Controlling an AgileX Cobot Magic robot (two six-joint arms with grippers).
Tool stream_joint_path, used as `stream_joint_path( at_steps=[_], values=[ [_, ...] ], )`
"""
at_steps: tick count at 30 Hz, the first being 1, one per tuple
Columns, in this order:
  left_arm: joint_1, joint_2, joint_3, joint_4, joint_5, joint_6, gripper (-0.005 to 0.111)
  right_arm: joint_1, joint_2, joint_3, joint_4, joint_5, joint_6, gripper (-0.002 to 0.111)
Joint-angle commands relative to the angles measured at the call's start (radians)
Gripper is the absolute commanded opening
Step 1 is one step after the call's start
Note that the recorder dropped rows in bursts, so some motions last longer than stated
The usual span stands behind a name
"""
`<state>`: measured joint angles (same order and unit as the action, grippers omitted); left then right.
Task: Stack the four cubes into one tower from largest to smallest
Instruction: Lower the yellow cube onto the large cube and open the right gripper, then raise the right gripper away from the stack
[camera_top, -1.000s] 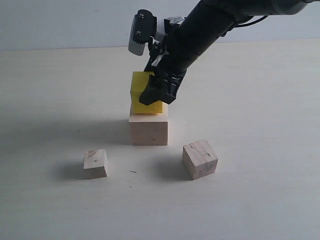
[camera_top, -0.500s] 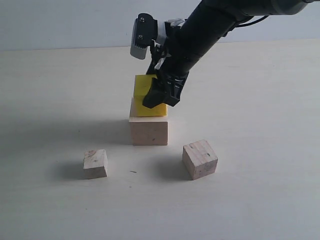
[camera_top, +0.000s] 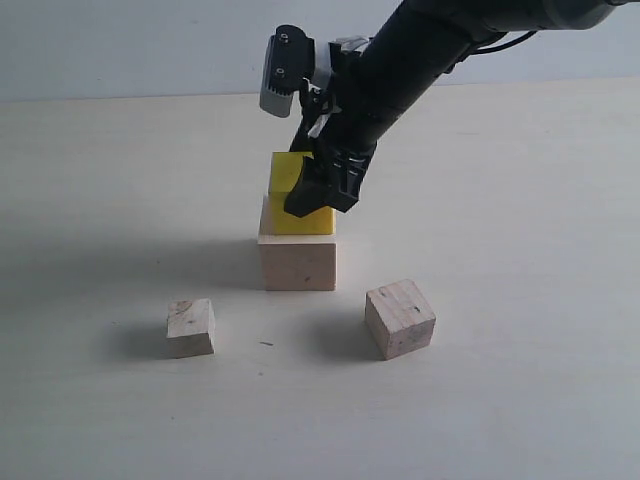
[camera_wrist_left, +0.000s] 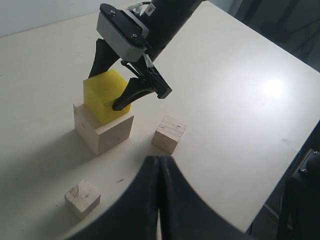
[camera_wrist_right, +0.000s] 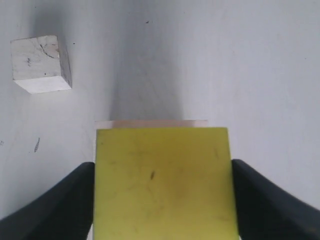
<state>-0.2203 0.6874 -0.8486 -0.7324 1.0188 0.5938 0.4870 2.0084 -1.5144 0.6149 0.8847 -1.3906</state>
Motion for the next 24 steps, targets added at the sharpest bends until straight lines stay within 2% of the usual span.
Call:
stream_joint_path(
  at_steps=[1,12,16,19,22,23,24],
  values=[
    [0.000,0.001,0.003,-0.002,-0.002,-0.004,0.000,0.002,-0.017,0.002,0.014,-0.001,0.007,0.069],
    [0.000,0.001,0.003,-0.002,-0.004,-0.004,0.000,0.002,-0.141,0.002,0.014,-0.001,0.064,0.069],
    [0.000,0.001,0.003,-0.002,-0.004,-0.004,0.000,0.002,-0.190,0.002,-0.009,-0.065,0.212,0.064],
    [0.000,0.001,0.003,-0.002,-0.004,-0.004,0.000,0.002,-0.235,0.002,-0.085,-0.083,0.336,0.041],
    [0.000,0.001,0.003,-0.002,-0.004,-0.004,0.000,0.002,-0.279,0.002,-0.184,-0.122,0.452,0.006],
    [0.000,0.001,0.003,-0.002,-0.006,-0.004,0.000,0.002,-0.295,0.002,-0.211,-0.143,0.518,0.000],
    [0.000,0.001,0.003,-0.002,-0.011,-0.004,0.000,0.002,-0.307,0.002,-0.237,-0.160,0.597,0.000]
  ],
)
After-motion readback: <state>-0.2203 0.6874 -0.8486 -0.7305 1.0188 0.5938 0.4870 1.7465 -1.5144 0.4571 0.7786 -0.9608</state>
